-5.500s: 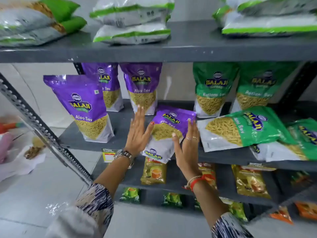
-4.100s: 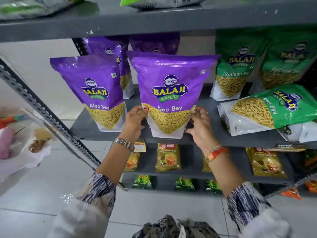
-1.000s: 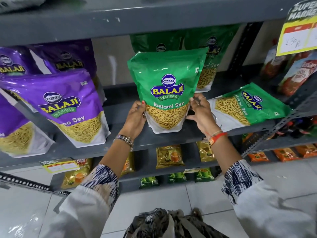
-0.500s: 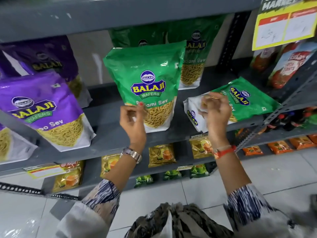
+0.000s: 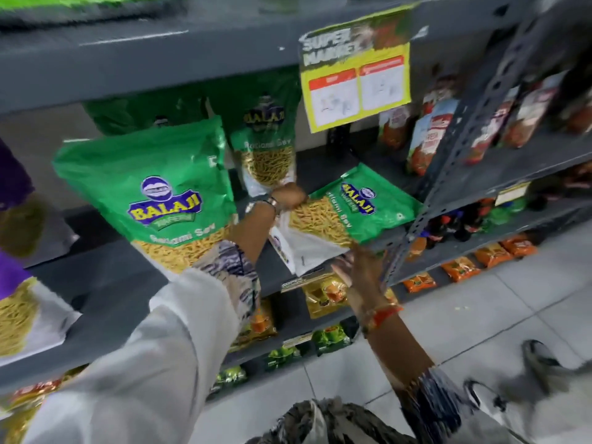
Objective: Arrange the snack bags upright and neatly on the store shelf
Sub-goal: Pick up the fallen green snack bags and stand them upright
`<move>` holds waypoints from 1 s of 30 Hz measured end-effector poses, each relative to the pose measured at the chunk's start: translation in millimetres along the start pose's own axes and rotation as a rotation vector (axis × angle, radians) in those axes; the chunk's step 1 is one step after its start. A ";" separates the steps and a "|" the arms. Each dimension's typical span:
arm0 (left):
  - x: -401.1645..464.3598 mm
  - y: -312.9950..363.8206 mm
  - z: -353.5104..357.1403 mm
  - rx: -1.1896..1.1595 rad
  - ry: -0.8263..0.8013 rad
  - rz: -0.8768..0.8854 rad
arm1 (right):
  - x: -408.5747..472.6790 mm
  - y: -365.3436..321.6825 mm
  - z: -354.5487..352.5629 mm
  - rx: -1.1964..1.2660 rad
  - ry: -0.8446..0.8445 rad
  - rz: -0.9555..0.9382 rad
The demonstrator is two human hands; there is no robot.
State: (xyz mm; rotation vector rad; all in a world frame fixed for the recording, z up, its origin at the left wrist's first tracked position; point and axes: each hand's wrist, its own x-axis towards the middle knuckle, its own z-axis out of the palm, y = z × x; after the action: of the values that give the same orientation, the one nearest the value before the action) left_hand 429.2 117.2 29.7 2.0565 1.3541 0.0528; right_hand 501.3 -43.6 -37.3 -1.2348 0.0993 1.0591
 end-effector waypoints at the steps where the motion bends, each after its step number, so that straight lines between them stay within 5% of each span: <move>1: 4.1 0.8 -3.4 -0.060 -0.063 -0.056 | 1.3 -3.3 1.1 0.020 0.015 0.005; 6: 8.7 0.2 1.8 -0.206 -0.058 -0.055 | 8.8 -9.0 -5.6 0.068 -0.001 0.008; 15: -25.5 -29.9 35.8 -1.056 -0.093 -0.221 | 4.8 -31.0 -30.0 0.176 -0.161 0.023; 20: -63.1 -29.6 38.9 -1.191 0.089 -0.143 | -7.1 -43.0 -33.9 0.070 -0.206 -0.018; 30: -113.2 -35.6 52.2 -1.340 0.167 -0.004 | -18.6 -52.4 -38.1 -0.045 -0.258 -0.155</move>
State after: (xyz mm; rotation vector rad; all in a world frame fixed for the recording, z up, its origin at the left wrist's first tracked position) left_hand 368.1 5.6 5.2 0.9008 0.9316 0.8824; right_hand 545.1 -82.3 -3.9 -1.1173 -0.2168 1.0795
